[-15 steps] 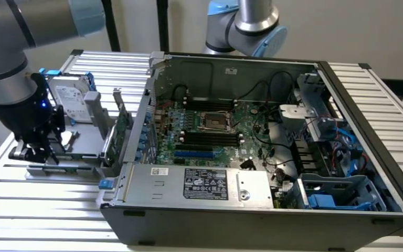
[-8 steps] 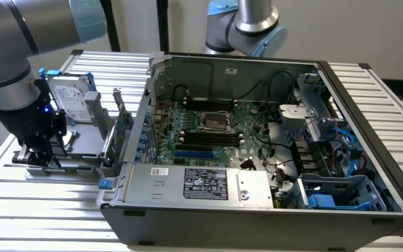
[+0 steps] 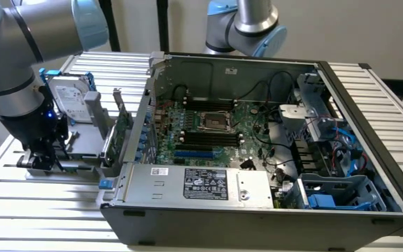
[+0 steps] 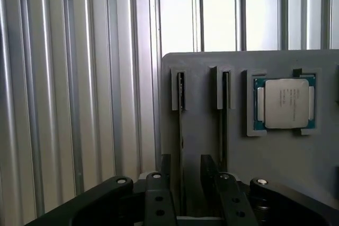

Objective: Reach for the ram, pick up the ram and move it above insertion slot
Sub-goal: 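Pick up the ram and move it above insertion slot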

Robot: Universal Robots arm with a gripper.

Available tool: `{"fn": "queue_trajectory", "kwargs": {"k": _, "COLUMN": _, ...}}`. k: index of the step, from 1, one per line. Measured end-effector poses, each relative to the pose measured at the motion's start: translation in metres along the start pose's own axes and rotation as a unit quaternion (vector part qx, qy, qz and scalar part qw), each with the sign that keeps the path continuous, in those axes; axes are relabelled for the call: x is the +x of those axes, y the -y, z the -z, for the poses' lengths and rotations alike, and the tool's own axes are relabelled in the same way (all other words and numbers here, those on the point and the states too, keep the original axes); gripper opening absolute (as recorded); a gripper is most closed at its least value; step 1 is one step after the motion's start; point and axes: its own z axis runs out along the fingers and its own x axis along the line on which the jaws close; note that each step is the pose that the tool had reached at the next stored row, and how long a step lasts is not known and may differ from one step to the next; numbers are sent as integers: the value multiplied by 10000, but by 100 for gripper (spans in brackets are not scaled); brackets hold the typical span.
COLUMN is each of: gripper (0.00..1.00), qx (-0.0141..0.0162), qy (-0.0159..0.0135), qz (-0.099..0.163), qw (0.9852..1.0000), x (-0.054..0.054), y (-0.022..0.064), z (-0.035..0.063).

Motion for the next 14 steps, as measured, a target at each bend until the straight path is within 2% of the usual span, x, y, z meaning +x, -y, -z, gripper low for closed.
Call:
{"fn": "queue_trajectory", "kwargs": {"k": 4, "gripper": 36, "qx": 1, "qy": -1, "qz": 36, "qw": 10000, "x": 0, "y": 1, "z": -49}}
{"fn": "queue_trajectory", "kwargs": {"k": 14, "gripper": 36, "qx": 2, "qy": -3, "qz": 120, "qw": 9999, "x": -1, "y": 12, "z": -88}}
